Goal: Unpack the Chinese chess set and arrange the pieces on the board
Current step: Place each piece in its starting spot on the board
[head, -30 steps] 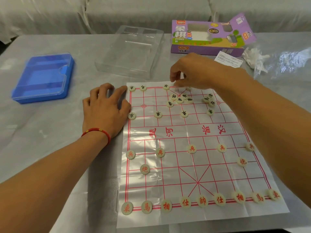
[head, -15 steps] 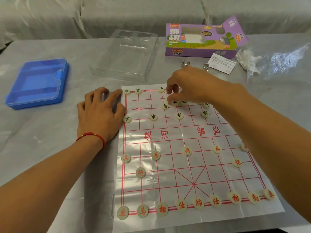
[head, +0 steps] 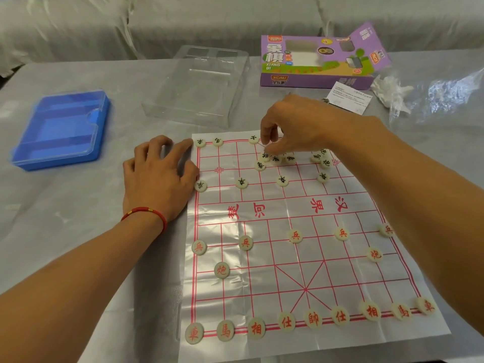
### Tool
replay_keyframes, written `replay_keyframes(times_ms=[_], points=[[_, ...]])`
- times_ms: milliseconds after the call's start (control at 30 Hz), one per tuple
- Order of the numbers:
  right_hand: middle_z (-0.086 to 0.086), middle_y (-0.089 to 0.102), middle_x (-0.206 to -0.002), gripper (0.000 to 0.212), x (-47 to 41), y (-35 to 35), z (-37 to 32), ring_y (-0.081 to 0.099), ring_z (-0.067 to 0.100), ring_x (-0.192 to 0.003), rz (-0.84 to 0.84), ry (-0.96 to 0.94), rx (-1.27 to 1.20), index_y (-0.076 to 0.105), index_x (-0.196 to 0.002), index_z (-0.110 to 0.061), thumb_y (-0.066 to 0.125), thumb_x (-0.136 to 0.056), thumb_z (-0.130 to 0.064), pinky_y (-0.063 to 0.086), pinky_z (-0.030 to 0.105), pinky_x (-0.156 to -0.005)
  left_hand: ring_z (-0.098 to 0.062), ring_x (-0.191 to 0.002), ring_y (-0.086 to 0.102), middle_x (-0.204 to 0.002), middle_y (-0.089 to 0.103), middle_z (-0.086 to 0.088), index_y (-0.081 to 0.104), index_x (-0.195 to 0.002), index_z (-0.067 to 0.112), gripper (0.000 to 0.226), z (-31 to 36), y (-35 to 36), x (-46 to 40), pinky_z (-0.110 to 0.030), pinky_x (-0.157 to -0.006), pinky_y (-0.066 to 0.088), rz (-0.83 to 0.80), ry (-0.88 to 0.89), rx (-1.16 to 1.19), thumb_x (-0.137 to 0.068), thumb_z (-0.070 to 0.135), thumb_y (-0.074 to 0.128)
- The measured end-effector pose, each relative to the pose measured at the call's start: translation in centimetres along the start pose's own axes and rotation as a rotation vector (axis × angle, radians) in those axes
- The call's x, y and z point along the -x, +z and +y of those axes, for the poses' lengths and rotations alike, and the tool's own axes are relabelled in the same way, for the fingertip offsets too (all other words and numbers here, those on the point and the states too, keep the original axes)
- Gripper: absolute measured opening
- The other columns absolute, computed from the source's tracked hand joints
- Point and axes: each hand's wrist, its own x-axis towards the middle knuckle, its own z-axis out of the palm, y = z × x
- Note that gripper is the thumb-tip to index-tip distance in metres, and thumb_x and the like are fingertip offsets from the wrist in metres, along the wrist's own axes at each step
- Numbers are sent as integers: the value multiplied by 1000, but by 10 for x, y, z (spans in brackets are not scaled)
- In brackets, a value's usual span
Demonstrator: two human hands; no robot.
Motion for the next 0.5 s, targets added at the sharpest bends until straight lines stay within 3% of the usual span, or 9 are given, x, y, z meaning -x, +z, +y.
replay_keyframes(times_ms=[300, 500], points=[[-7, 66, -94, 19, -6, 6, -7, 62, 15, -89, -51, -7, 8, 72, -100, -27, 77, -83, -35, 55, 34, -79, -26, -137, 31, -145, 40, 0, 39, -144, 41, 49, 0, 0, 0, -50, -111, 29, -2, -4, 0, -98, 56, 35], [-6, 67, -95, 28, -6, 5, -3, 62, 13, -87, -56, 12, -2, 73, -104, -25, 78, -81, -40, 52, 29, -73, -27, -138, 31, -146, 39, 0, 38, -144, 41, 49, 0, 0, 0, -50, -111, 28, -4, -2, 4, -98, 56, 35]])
